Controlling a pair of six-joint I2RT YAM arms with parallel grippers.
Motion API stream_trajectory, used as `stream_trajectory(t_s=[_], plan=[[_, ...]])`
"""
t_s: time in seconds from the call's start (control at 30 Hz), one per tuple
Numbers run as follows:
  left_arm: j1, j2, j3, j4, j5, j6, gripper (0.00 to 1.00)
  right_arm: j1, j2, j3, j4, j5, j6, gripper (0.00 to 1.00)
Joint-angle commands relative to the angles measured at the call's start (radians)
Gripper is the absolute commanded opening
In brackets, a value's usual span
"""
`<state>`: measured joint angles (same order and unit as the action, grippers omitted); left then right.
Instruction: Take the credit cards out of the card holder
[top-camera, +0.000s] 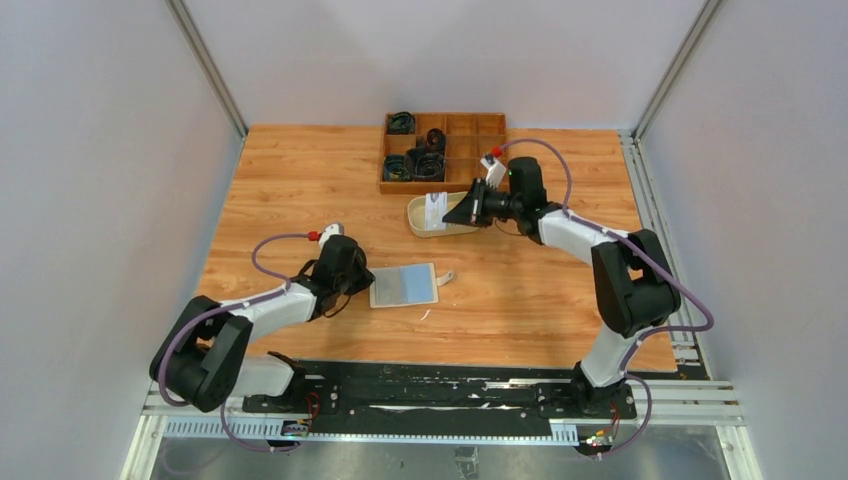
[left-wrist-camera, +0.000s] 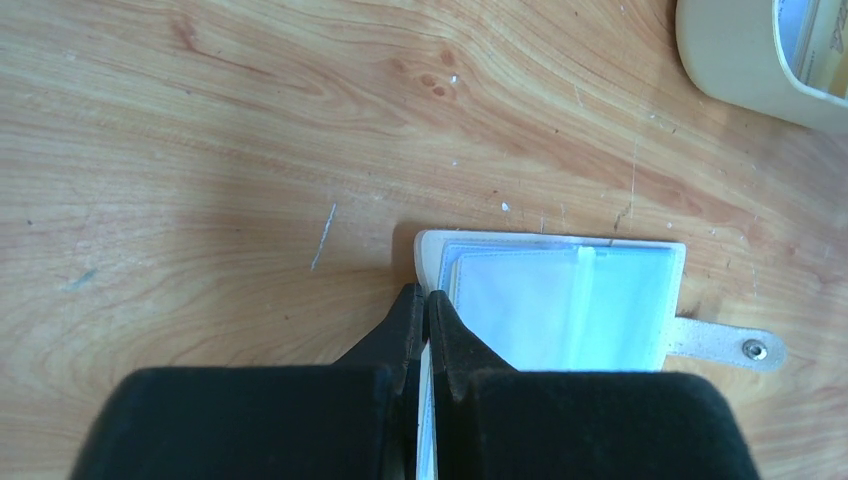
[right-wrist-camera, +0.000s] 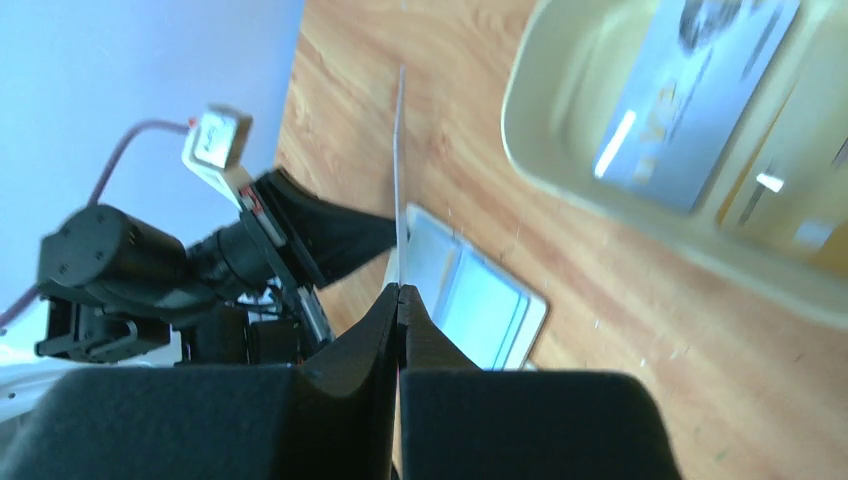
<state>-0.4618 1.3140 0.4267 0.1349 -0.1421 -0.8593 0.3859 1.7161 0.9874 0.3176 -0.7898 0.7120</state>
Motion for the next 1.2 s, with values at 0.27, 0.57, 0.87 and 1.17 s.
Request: stream_trajectory(t_s=[0.27, 0.57, 0.87, 1.17], plan=[[-0.003, -0.131, 0.052, -0.122, 0.019, 0.025, 0.00, -0.086, 0.208, 0.351, -0.271, -0.022, -0.140, 0.00], [-0.003, -0.146, 0.068, -0.109, 0.071, -0.004, 0.00, -0.082, 0.334, 0.526, -0.435, 0.032, -0.222, 0.00], [-0.004, -0.139, 0.067, -0.098, 0.078, -0.019, 0.00, -0.035, 0.416, 0.550, -0.494, 0.063, -0.276, 0.00], [-0.003, -0.126, 0.072, -0.099, 0.078, -0.027, 0.00, -0.006, 0.462, 0.544, -0.478, 0.053, -0.268, 0.00]])
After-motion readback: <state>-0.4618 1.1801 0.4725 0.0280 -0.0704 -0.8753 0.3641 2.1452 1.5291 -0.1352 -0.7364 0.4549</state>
